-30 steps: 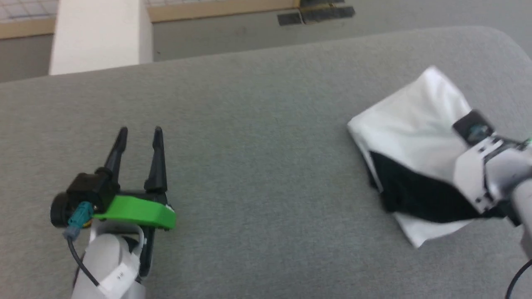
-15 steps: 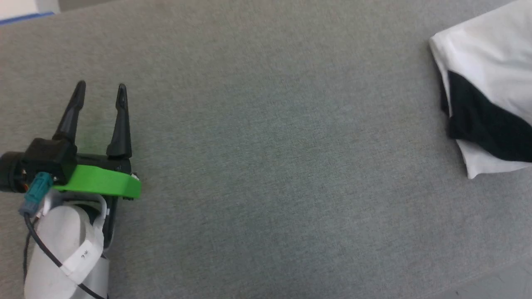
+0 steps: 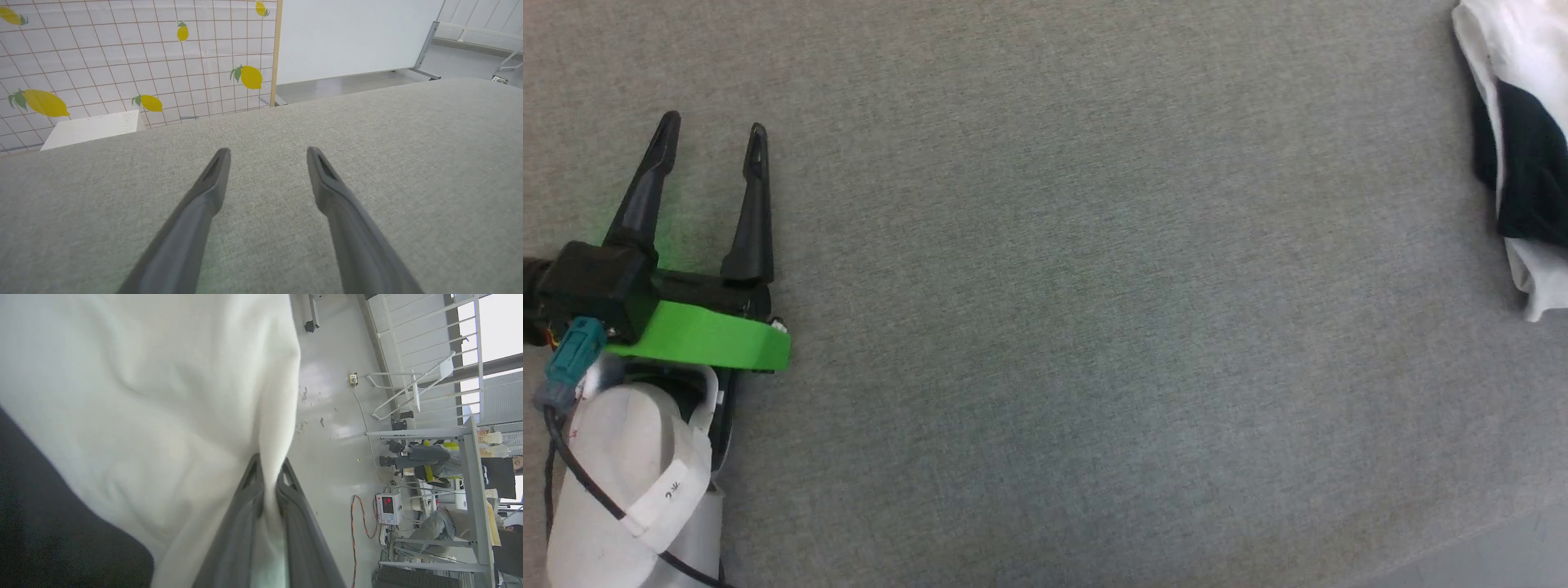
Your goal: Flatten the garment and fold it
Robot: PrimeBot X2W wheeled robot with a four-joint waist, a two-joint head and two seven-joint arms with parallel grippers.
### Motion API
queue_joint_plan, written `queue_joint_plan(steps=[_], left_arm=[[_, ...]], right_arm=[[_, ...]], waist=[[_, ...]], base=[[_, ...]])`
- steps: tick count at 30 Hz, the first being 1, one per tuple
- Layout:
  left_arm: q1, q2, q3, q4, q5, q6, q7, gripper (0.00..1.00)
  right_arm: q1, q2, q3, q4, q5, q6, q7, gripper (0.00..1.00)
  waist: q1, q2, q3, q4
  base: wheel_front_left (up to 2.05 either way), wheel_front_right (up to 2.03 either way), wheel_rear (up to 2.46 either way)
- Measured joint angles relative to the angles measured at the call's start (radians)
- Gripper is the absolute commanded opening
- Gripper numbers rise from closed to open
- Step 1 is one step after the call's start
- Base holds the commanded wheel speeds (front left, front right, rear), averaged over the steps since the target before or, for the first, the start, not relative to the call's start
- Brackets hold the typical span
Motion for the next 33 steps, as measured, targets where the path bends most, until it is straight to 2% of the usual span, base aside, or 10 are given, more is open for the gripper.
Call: queue_joint_plan(steps=[1, 2, 9, 16, 27, 33], left_arm=[[0.001, -0.001, -0.002, 0.004, -0.001, 0.000, -0.001, 1.00], [0.002, -0.002, -0.003, 0.010, -0.001, 0.001, -0.002, 1.00], [0.033, -0.036, -0.024, 0.090, -0.018, 0.009, -0.042, 1.00], [0.107, -0.094, -0.053, 0.198, -0.035, 0.010, -0.083, 1.00], [0.190, -0.154, -0.069, 0.270, -0.044, 0.039, -0.103, 1.00], [0.221, -0.173, -0.093, 0.294, -0.060, 0.040, -0.105, 1.00]], right_arm=[[-0.001, 0.002, -0.007, 0.006, -0.011, 0.000, -0.008, 0.71], [-0.002, 0.007, -0.017, 0.011, -0.017, 0.000, -0.013, 1.00], [0.008, 0.007, -0.029, 0.012, -0.052, 0.000, -0.110, 1.00], [0.101, 0.044, -0.051, -0.015, 0.054, 0.000, -0.201, 1.00], [0.401, 0.154, 0.035, -0.274, 0.326, 0.000, -0.322, 1.00], [0.576, 0.288, 0.043, -0.456, 0.386, 0.000, -0.339, 1.00]], waist=[[0.0000, 0.0000, -0.003, 0.003], [0.0000, 0.0000, -0.009, 0.006], [-0.0001, 0.0000, -0.078, 0.020], [-0.0001, 0.0000, -0.206, 0.048], [-0.0002, 0.0000, -0.428, 0.133], [-0.0002, 0.0000, -0.508, 0.211]], base=[[0.00, 0.00, 0.00], [0.00, 0.00, 0.00], [0.00, 0.00, 0.00], [0.00, 0.00, 0.00], [0.00, 0.00, 0.00], [0.00, 0.00, 0.00]])
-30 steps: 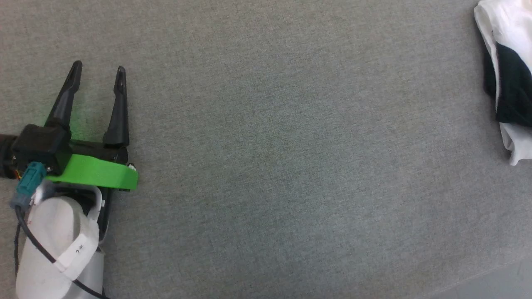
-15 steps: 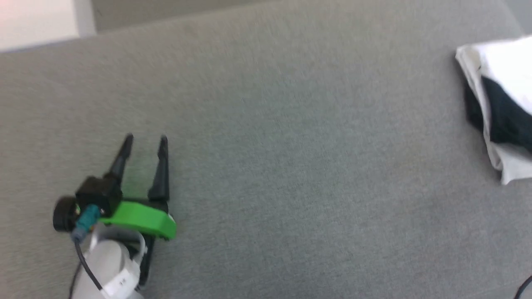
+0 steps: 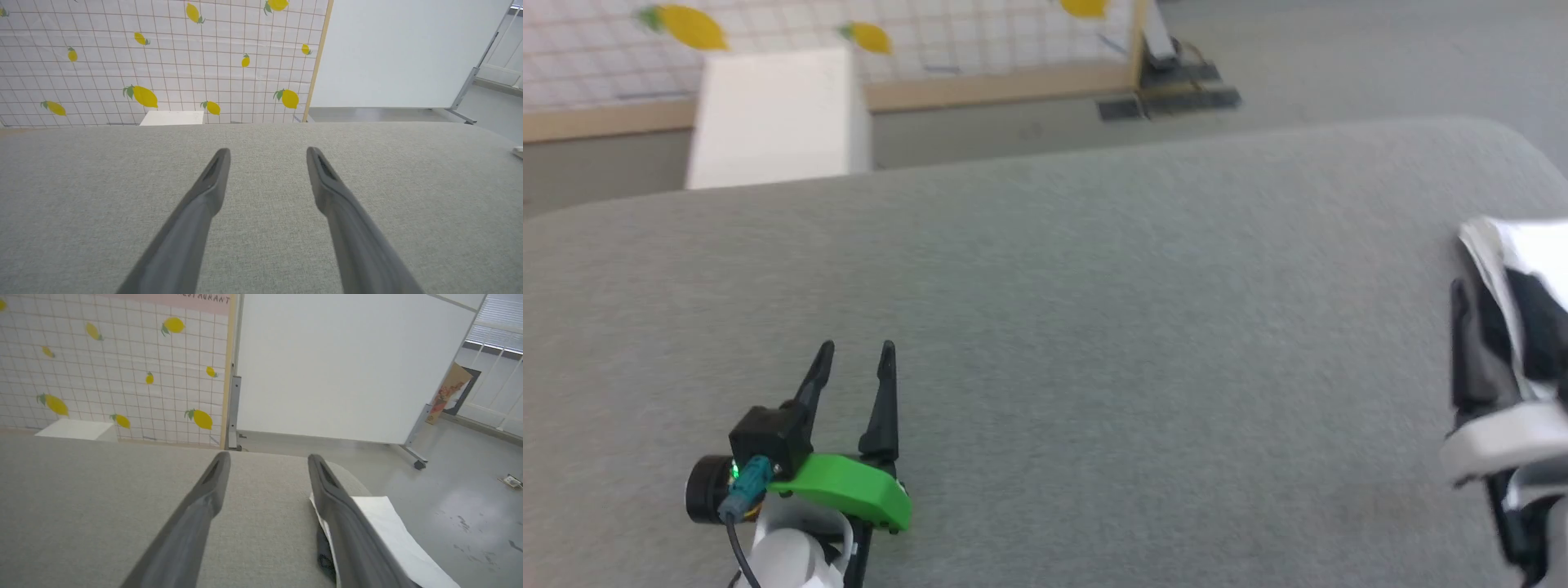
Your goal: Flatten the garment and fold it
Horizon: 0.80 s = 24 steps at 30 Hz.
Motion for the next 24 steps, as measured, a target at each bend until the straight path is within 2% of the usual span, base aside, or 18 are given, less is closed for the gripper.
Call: queue_joint_plan(steps=[5, 8, 16, 24], left_arm=[[0.012, -0.008, -0.011, 0.003, -0.003, -0.006, -0.002, 1.00], [0.016, -0.014, -0.019, 0.004, -0.003, -0.007, -0.002, 1.00], [0.025, -0.025, -0.048, 0.014, -0.006, -0.024, -0.002, 1.00], [0.027, -0.030, -0.057, 0.029, -0.009, -0.029, -0.002, 1.00]], right_arm=[[0.091, 0.077, 0.010, -0.086, 0.035, 0.000, -0.034, 1.00], [0.125, 0.096, 0.020, -0.094, 0.042, 0.000, -0.050, 1.00], [0.179, 0.113, 0.075, -0.077, 0.045, 0.000, -0.060, 1.00], [0.193, 0.113, 0.092, -0.056, 0.078, 0.000, -0.068, 1.00]], waist=[[0.0000, 0.0000, -0.049, 0.069], [0.0000, 0.0000, -0.071, 0.106], [0.0000, 0.0000, -0.112, 0.174], [0.0000, 0.0000, -0.116, 0.190]], base=[[0.00, 0.00, 0.00], [0.00, 0.00, 0.00], [0.00, 0.00, 0.00], [0.00, 0.00, 0.00]])
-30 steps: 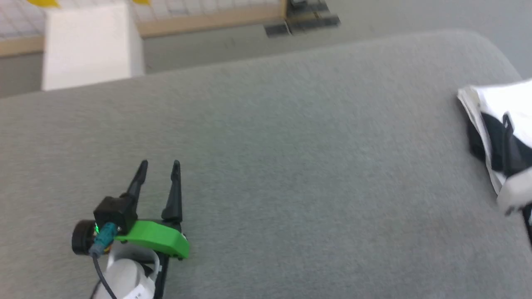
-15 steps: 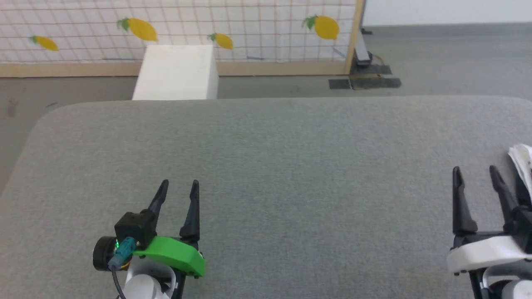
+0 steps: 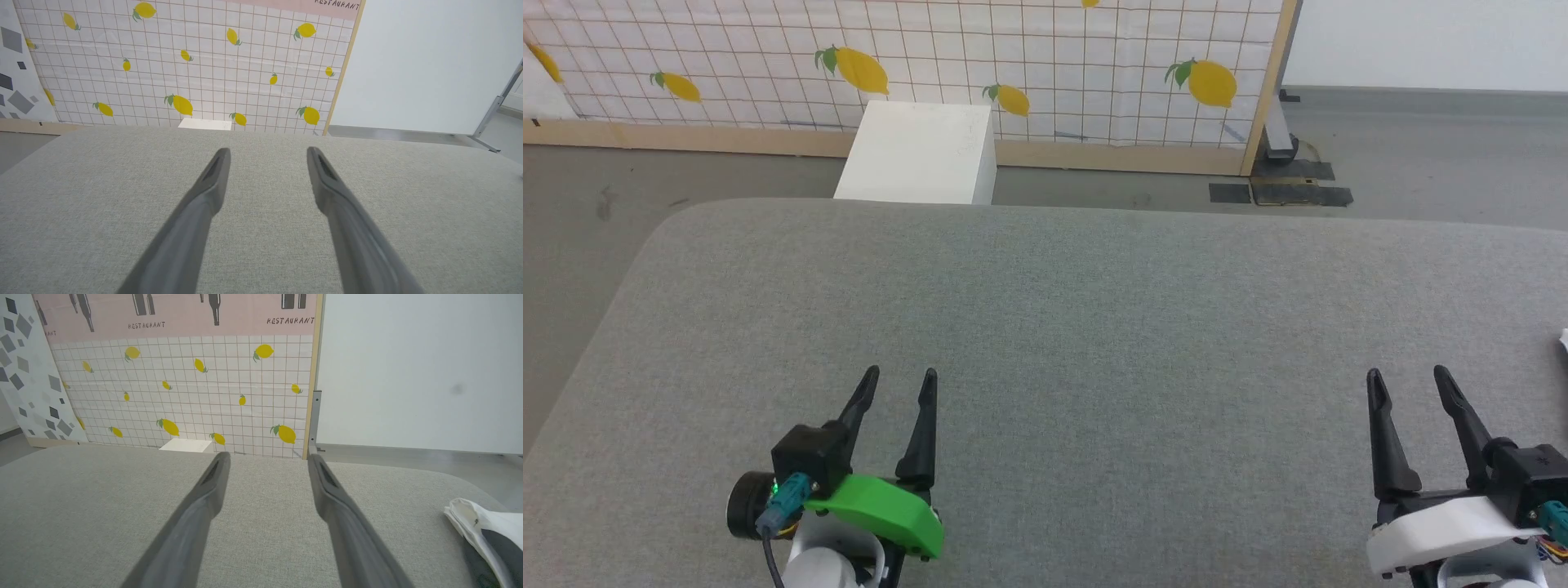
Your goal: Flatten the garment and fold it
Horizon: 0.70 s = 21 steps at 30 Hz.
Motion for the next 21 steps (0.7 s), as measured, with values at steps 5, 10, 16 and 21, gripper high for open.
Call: queue_joint_plan(steps=[5, 10, 16, 21], left_arm=[[0.002, -0.002, 0.001, 0.016, 0.000, -0.003, 0.000, 1.00], [0.002, -0.004, 0.004, 0.026, 0.000, -0.003, 0.000, 1.00], [0.001, -0.003, 0.001, 0.027, 0.000, -0.003, 0.001, 0.00], [0.001, -0.003, 0.000, 0.027, 0.000, -0.003, 0.001, 0.00]], right_arm=[[0.006, 0.000, 0.009, 0.008, 0.011, 0.000, 0.001, 1.00], [0.014, 0.000, 0.014, 0.013, 0.013, 0.000, 0.002, 1.00], [0.014, 0.000, 0.015, 0.013, 0.014, 0.000, 0.002, 0.00], [0.014, 0.000, 0.015, 0.013, 0.014, 0.000, 0.002, 0.00]], waist=[[0.0000, 0.0000, -0.006, -0.004], [0.0000, 0.0000, -0.009, -0.007], [0.0000, 0.0000, -0.009, -0.009], [0.0000, 0.0000, -0.009, -0.009]], base=[[0.00, 0.00, 0.00], [0.00, 0.00, 0.00], [0.00, 0.00, 0.00], [0.00, 0.00, 0.00]])
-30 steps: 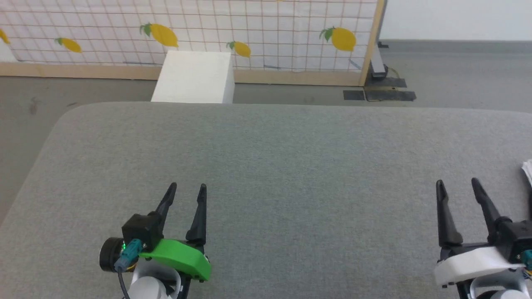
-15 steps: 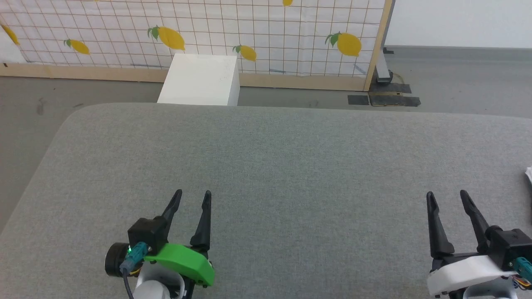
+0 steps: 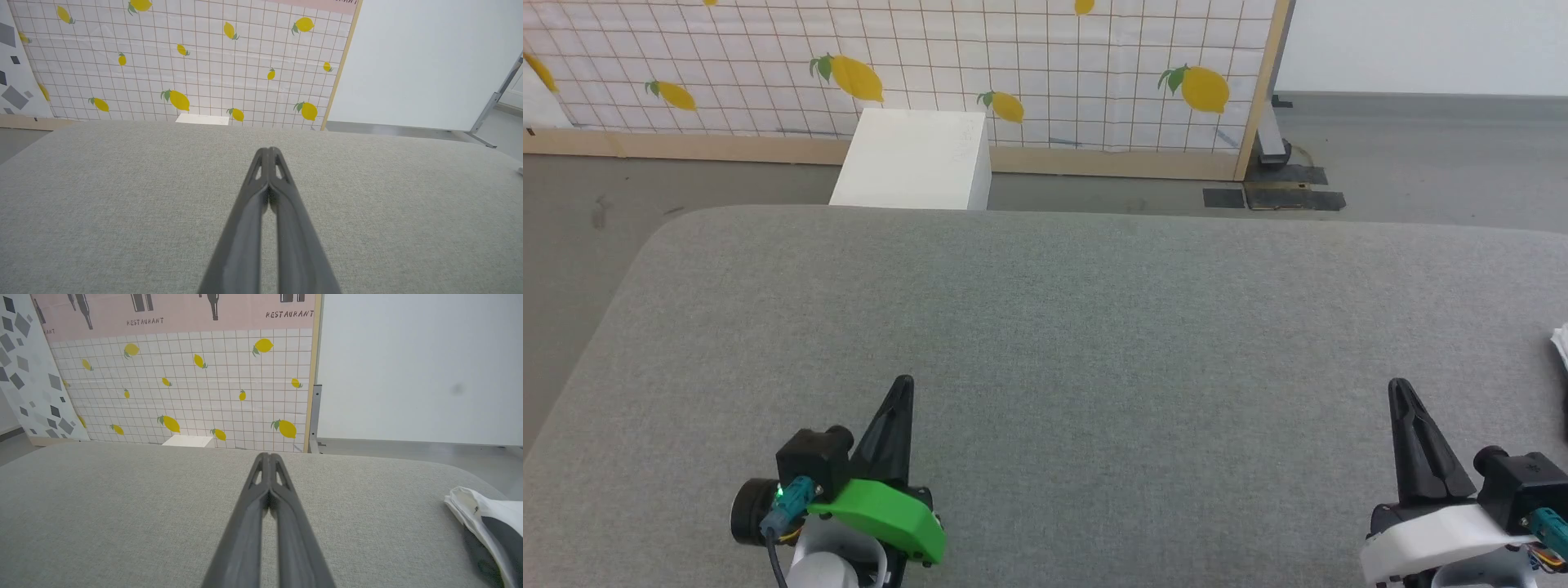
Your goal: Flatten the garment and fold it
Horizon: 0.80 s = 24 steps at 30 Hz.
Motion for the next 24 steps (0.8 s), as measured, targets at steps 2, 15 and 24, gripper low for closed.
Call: queue_joint_plan(steps=[2, 15, 24], left_arm=[[0.000, 0.000, -0.001, 0.000, 0.000, 0.000, 0.000, 0.00], [0.000, 0.000, 0.007, -0.019, 0.010, 0.005, 0.019, 0.00], [0.001, 0.000, 0.019, -0.039, 0.019, 0.013, 0.037, 0.00]], right_arm=[[0.000, 0.000, 0.000, 0.000, 0.000, 0.000, 0.000, 0.00], [0.000, 0.000, 0.006, 0.000, -0.003, 0.000, 0.011, 0.00], [-0.001, 0.000, 0.013, -0.001, -0.008, 0.000, 0.024, 0.00]], waist=[[0.0000, 0.0000, 0.000, 0.000], [0.0000, 0.0000, 0.002, -0.008], [0.0000, 0.0000, 0.003, -0.014]], base=[[0.00, 0.00, 0.00], [0.00, 0.00, 0.00], [0.00, 0.00, 0.00]])
